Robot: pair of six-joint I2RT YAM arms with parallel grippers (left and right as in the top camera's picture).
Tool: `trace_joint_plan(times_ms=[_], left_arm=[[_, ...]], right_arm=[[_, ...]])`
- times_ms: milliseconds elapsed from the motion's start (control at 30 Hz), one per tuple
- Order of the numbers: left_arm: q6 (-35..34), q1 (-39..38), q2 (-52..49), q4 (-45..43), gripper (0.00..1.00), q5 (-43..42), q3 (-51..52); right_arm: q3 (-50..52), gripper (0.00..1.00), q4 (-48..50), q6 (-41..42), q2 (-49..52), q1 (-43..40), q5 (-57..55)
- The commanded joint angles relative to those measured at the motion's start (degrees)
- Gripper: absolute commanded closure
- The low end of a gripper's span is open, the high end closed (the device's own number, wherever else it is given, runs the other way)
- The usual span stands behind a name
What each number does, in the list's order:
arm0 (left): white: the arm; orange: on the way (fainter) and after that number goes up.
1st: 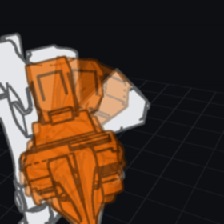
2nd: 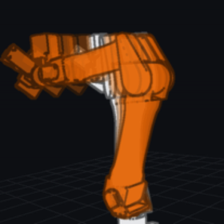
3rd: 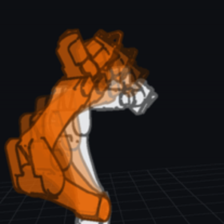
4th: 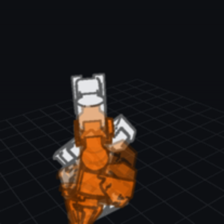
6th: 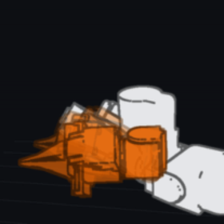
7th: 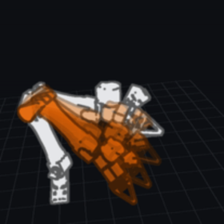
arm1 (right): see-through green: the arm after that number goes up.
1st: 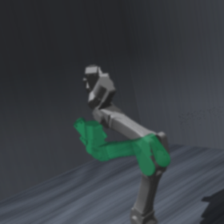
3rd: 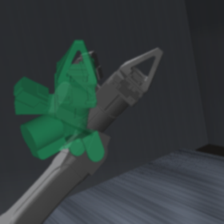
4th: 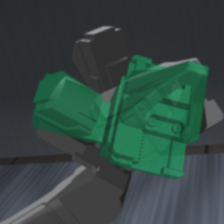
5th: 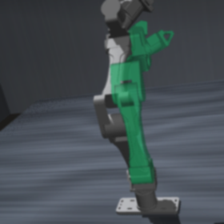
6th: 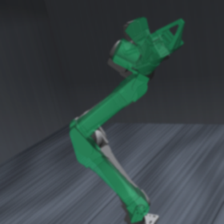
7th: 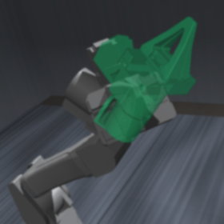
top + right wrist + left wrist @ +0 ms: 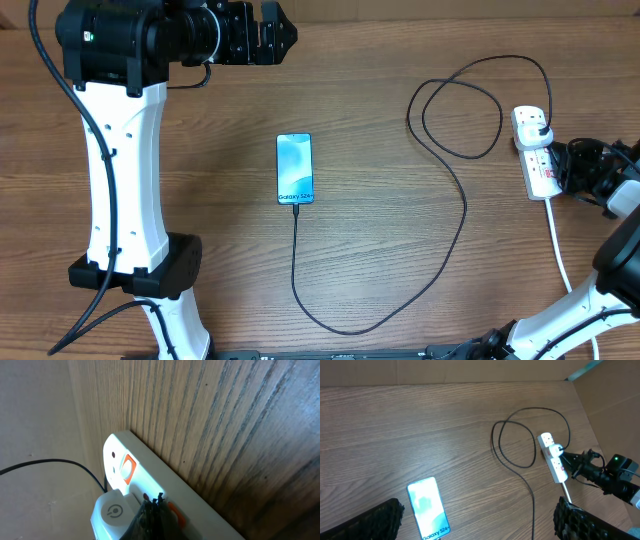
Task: Plug charger to phone and switch on socket
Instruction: 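Press the power strip switch down with the right gripper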
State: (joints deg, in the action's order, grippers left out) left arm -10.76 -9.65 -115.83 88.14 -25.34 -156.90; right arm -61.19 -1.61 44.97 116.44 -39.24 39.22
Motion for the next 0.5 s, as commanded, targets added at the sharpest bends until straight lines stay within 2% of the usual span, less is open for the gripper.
trace_joint_plan(times_ms=[0, 467], left_arm=[[0.5, 0.2, -0.3, 0.0, 0.00, -0.9, -0.7], [0.5, 0.2, -0.3, 0.0, 0.00, -0.9, -0.7]], right_arm=[[1.1, 0.96, -2.3, -1.4, 3.0, 1.4, 1.3], [1.1, 0.96, -6.7, -1.7, 3.0, 1.4, 1.1]])
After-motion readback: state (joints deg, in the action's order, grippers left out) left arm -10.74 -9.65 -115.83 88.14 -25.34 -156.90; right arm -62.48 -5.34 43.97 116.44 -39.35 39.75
